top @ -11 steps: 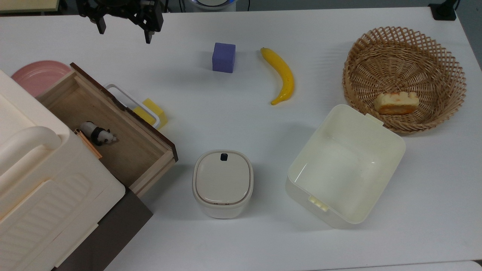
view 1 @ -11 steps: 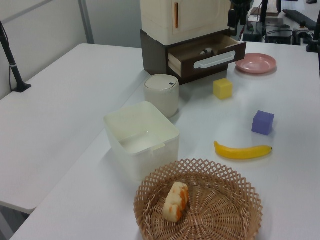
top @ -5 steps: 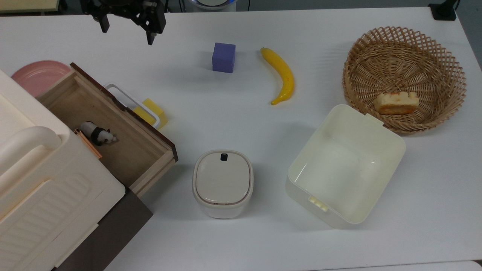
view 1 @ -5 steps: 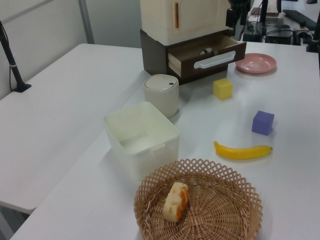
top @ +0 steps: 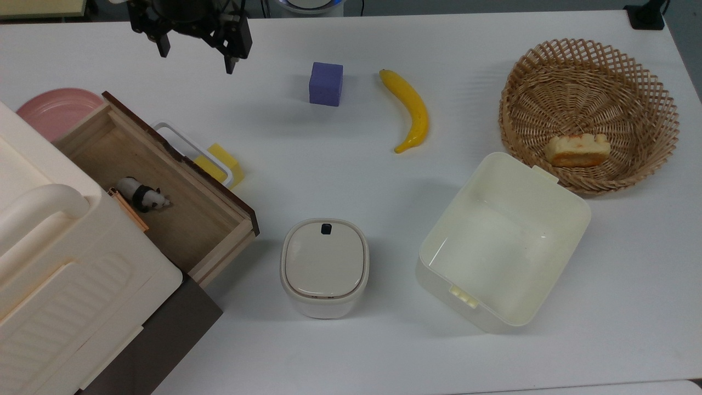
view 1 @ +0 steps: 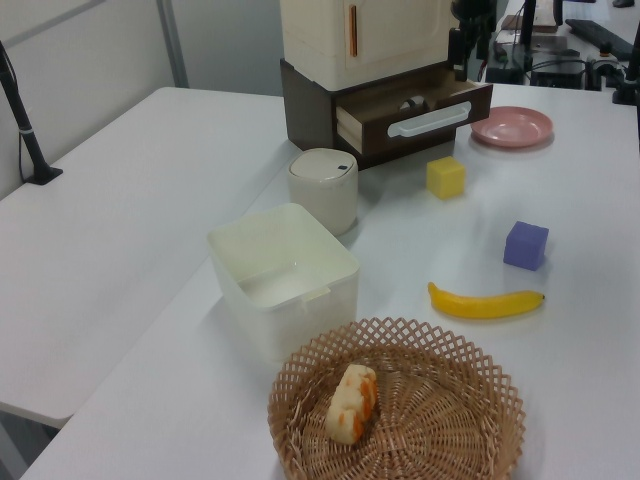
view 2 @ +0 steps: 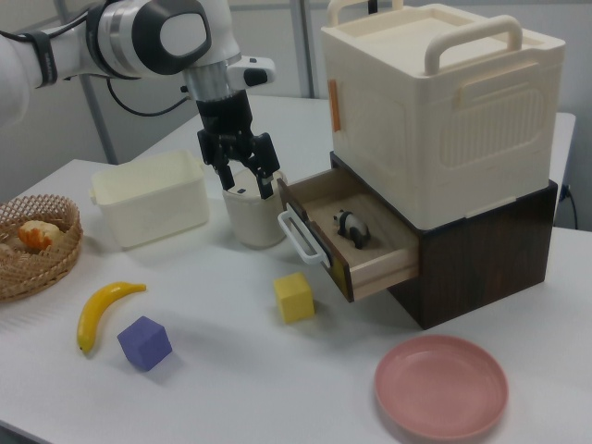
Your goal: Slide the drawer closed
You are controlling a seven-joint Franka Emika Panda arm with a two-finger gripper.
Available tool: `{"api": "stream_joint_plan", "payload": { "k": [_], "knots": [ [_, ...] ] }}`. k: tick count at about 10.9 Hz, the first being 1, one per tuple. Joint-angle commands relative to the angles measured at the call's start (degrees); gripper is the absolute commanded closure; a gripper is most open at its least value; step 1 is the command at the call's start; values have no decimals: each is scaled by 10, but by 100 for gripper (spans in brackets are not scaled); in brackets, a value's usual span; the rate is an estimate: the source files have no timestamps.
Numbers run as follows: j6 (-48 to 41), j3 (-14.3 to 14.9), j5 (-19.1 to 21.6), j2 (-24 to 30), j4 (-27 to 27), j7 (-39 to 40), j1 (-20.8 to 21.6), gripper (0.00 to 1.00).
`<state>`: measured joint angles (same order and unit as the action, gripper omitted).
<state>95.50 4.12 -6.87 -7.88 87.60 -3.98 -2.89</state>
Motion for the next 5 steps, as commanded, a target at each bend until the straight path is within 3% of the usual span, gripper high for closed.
{"api": "stream_joint_plan", "payload": {
  "k": [1, 5],
  "knots": [
    [5, 6, 1, 4, -1, -9, 3, 0],
    [-21, -3, 4, 8, 1, -16, 30, 0]
  ]
}}
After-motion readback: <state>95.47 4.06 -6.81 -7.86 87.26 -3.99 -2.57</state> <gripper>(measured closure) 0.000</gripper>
